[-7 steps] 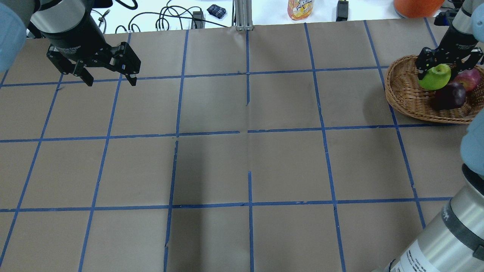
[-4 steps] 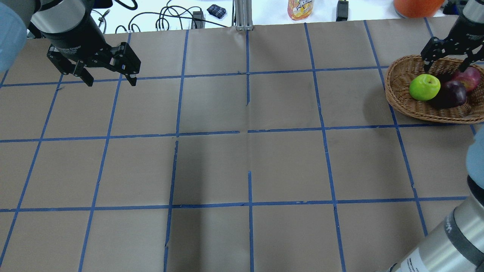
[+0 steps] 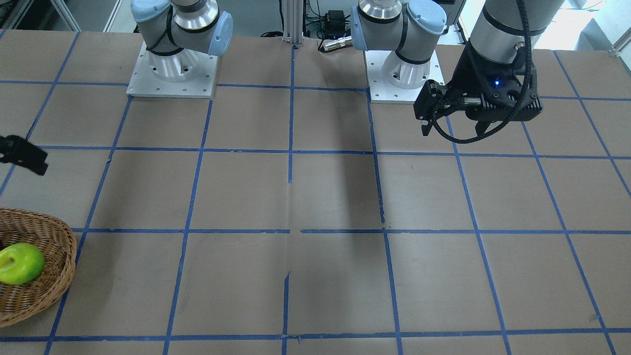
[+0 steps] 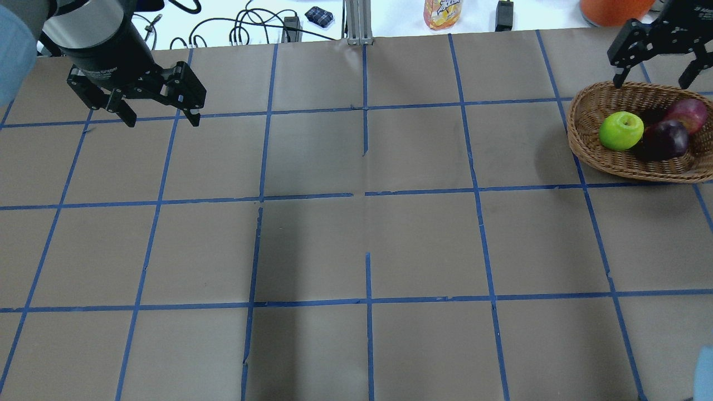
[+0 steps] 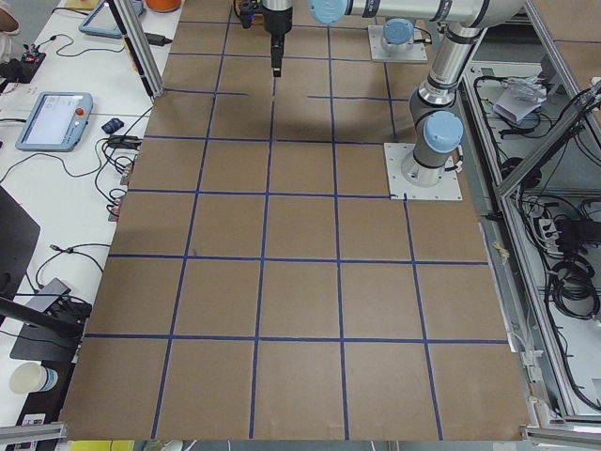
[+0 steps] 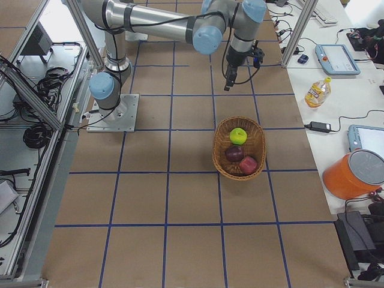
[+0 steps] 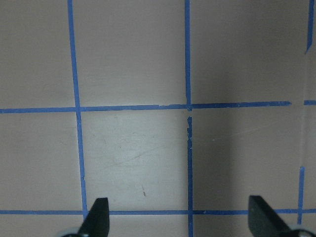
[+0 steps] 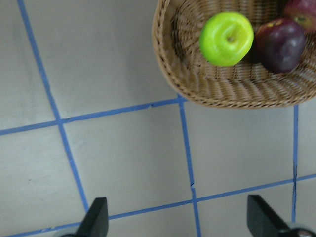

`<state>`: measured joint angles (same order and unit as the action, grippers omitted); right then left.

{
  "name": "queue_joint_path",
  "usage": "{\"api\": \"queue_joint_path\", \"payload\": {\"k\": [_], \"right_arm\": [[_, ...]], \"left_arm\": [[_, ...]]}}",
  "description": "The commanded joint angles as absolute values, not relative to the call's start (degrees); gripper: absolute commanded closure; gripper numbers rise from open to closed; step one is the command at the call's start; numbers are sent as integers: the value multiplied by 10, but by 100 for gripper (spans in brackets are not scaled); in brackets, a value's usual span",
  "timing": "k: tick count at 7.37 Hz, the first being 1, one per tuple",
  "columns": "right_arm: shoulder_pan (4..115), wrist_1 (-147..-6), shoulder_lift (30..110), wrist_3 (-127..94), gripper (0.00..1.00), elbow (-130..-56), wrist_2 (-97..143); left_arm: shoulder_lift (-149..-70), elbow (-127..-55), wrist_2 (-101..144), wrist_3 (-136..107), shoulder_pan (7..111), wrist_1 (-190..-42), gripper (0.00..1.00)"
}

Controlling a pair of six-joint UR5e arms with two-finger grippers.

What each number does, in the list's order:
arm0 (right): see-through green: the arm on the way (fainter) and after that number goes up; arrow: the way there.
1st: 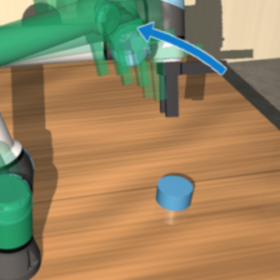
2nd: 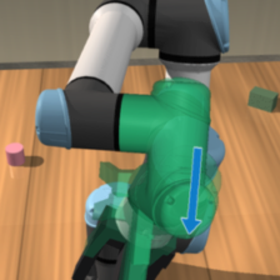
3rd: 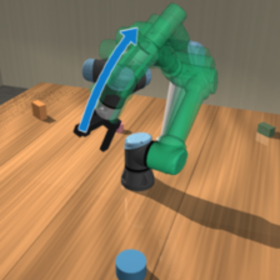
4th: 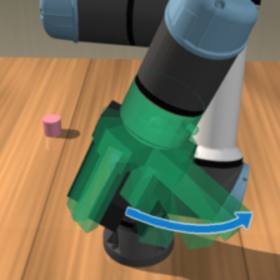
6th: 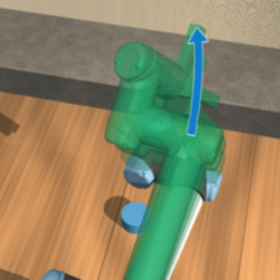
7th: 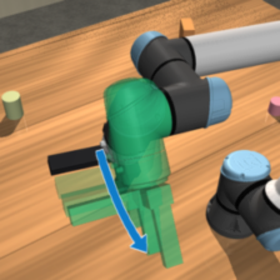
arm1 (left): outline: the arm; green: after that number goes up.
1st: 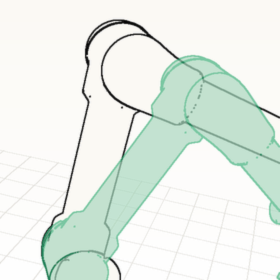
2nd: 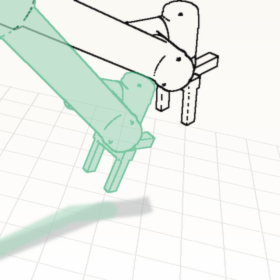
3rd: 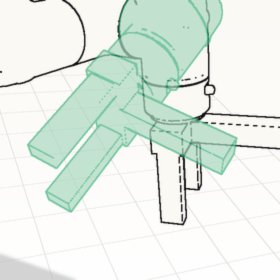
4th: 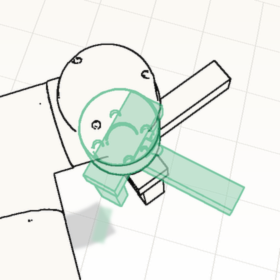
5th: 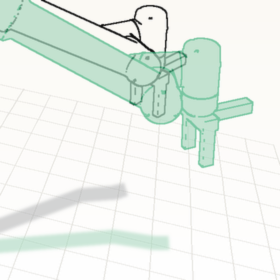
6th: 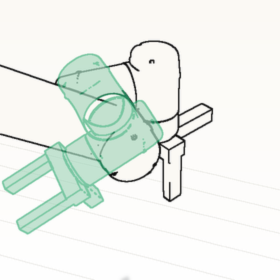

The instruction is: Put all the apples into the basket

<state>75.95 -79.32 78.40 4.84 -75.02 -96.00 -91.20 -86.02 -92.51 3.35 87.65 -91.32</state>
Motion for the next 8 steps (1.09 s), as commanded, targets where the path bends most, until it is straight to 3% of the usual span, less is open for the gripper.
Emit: {"api": "queue_joint_path", "payload": {"k": [1, 5, 8], "right_arm": [[869, -724, 830, -26, 0, -761, -960], [905, -778, 879, -75, 0, -856, -930], [870, -777, 886, -69, 0, -848, -899]], "left_arm": [[-912, -860, -925, 33, 876, -913, 0], [-911, -860, -925, 33, 876, -913, 0], [-911, -860, -925, 34, 875, -913, 0]]}}
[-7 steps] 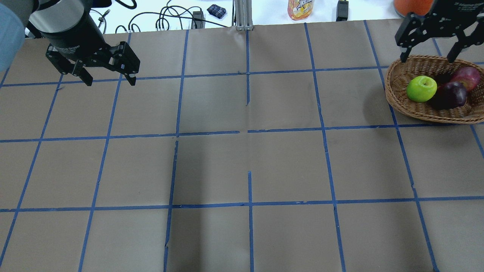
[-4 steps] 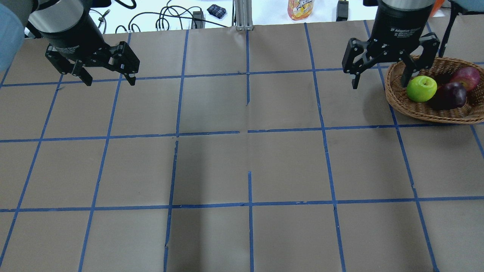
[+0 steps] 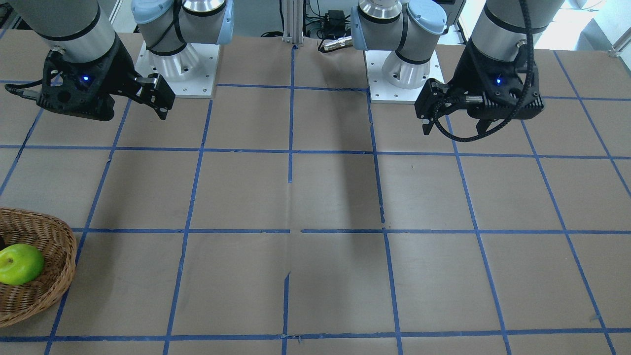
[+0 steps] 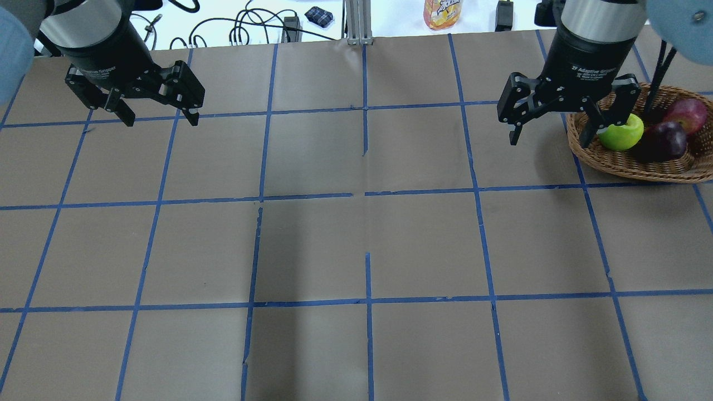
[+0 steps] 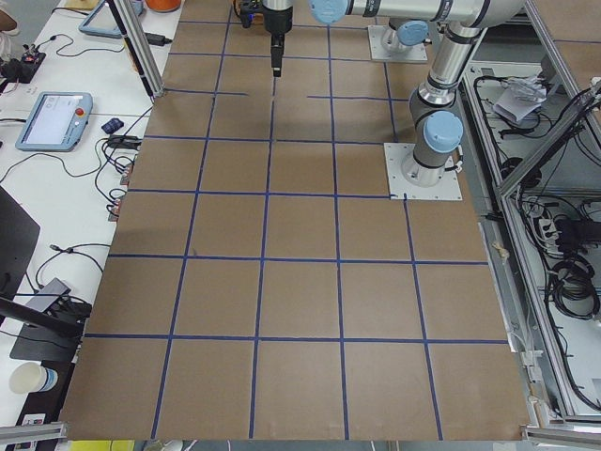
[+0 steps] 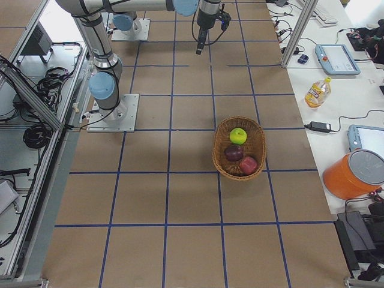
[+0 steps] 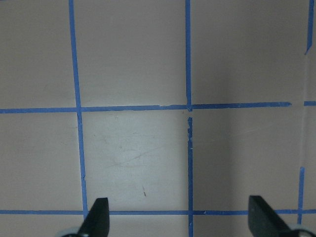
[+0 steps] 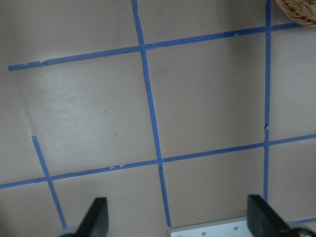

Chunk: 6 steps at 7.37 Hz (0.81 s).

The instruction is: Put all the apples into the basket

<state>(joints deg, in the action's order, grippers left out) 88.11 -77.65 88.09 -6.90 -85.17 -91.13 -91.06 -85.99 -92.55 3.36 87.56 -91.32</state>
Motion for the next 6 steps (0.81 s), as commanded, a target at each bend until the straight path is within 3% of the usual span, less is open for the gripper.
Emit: {"api": "queue_joint_path", "payload": {"k": [1, 6], "right_arm": [[871, -769, 895, -68, 0, -849, -897], [871, -753, 897, -68, 0, -848, -875]], "left_arm": [[-911, -860, -925, 34, 875, -913, 0], [-911, -860, -925, 34, 877, -912, 0]]}}
